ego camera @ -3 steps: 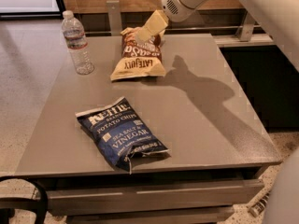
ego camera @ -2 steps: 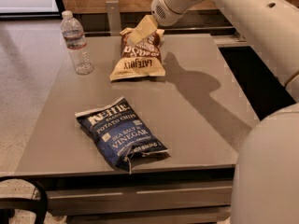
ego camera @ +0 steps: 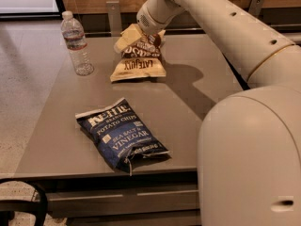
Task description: Pick brown chip bag
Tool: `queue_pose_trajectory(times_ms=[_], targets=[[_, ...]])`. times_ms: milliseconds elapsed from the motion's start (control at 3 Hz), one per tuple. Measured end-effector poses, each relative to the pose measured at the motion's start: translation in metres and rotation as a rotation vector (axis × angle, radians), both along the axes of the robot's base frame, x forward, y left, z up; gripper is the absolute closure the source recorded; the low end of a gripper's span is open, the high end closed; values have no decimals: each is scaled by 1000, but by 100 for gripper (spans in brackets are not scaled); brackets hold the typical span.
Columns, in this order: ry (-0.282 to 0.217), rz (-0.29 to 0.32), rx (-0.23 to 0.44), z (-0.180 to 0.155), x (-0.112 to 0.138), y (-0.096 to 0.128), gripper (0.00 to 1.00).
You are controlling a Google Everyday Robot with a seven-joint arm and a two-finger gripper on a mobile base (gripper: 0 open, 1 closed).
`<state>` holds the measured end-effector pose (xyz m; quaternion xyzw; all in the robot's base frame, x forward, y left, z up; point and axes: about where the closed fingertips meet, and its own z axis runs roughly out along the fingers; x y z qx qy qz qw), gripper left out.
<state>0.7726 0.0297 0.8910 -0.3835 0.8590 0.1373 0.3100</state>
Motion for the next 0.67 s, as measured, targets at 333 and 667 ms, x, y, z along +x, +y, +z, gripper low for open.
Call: queue_pose_trajectory(times_ms=[333, 667], targets=[[74, -2, 20, -22, 1, 24, 0], [124, -25, 19, -41, -1, 25, 0]])
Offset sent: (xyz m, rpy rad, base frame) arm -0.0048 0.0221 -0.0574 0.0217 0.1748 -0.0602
